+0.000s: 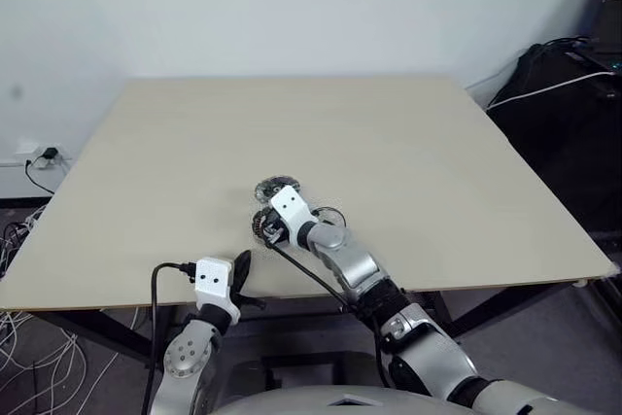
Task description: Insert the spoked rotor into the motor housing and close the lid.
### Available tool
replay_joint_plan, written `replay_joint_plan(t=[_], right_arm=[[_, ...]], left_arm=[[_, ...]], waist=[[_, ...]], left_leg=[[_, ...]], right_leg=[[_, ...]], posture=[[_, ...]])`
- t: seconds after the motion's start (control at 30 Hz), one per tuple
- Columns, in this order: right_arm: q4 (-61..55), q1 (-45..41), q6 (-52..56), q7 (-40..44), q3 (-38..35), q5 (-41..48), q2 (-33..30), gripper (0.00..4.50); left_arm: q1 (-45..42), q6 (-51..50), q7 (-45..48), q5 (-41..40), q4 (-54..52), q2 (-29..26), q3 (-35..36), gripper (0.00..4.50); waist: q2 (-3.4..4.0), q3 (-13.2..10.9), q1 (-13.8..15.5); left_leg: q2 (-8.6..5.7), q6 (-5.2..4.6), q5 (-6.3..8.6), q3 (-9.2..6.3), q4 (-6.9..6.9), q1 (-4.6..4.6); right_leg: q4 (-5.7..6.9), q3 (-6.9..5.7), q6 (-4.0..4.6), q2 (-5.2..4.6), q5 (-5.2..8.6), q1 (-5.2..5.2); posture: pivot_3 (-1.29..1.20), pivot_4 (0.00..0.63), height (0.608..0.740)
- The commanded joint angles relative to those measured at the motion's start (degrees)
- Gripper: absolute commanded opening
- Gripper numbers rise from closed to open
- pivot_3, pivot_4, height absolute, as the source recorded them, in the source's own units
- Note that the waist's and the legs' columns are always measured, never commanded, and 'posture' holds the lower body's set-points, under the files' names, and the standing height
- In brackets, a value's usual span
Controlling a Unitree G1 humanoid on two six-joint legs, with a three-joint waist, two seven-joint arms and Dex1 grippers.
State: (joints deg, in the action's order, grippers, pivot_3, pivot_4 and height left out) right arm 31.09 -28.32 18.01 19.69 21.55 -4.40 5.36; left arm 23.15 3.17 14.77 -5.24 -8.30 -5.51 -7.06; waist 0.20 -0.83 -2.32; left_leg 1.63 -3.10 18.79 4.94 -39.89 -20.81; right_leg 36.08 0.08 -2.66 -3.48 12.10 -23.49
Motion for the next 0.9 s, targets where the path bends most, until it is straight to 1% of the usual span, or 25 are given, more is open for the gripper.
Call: replay_joint_plan(t=[0.03, 0.23, 0.4, 0.53, 0.73, 0.9], right_arm=[[1.1, -2.4, -1.6, 0.2, -1.0, -0.1, 0.9, 0.01], [0.8, -1.7, -1.7, 1.0, -0.8, -0.2, 0.6, 0.01], [-3.7, 1.3, 0.1, 2.2, -0.4, 0.0, -0.3, 0.01], [-10.7, 5.8, 3.5, 4.0, 0.4, 0.3, -2.2, 0.01], [-18.2, 10.3, 6.4, 5.1, 0.8, 0.2, -4.8, 0.01], [-20.9, 11.1, 6.2, 4.0, -0.7, 1.0, -4.7, 0.01]], left_arm=[[-0.3, -1.3, -0.6, 0.1, -5.3, 0.3, -0.9, 0.00], [0.4, -5.0, -1.4, 0.4, -9.7, 0.1, -2.4, 0.00], [0.6, -8.2, -2.1, 0.4, -12.9, -0.1, -3.2, 0.00], [0.6, -10.5, -2.4, 0.1, -14.9, -0.4, -3.7, 0.00], [0.1, -11.9, -2.2, -0.3, -15.0, -0.6, -3.6, 0.00], [0.0, -10.3, -3.2, -0.7, -12.9, 0.2, -2.0, 0.00]], waist=[[0.01, 0.0, 0.0], [0.03, 0.0, -0.1], [0.04, 0.0, -0.1], [0.04, 0.0, -0.1], [0.05, 0.0, -0.1], [0.05, 0.0, 0.0]], left_leg=[[0.00, 0.00, 0.00, -0.01, 0.00, 0.00], [0.01, 0.00, 0.00, 0.00, 0.01, -0.01], [0.02, 0.00, 0.00, -0.01, 0.02, -0.02], [0.02, 0.00, 0.00, -0.03, 0.02, -0.02], [0.02, 0.00, 0.00, -0.03, 0.02, 0.00], [0.02, 0.01, 0.00, -0.04, 0.02, 0.00]], right_leg=[[0.00, 0.00, 0.00, 0.00, 0.00, 0.00], [0.01, 0.00, 0.00, 0.00, 0.00, -0.02], [0.01, 0.00, 0.00, 0.00, 0.00, -0.03], [0.00, 0.00, 0.00, 0.00, 0.01, -0.03], [0.01, 0.00, 0.00, 0.00, 0.01, -0.02], [0.01, -0.01, 0.00, 0.01, 0.02, -0.04]], posture=[[0.00, 0.000, 0.740], [0.00, 0.000, 0.740], [0.00, 0.000, 0.740], [0.00, 0.000, 0.740], [0.00, 0.000, 0.740], [0.00, 0.000, 0.740]])
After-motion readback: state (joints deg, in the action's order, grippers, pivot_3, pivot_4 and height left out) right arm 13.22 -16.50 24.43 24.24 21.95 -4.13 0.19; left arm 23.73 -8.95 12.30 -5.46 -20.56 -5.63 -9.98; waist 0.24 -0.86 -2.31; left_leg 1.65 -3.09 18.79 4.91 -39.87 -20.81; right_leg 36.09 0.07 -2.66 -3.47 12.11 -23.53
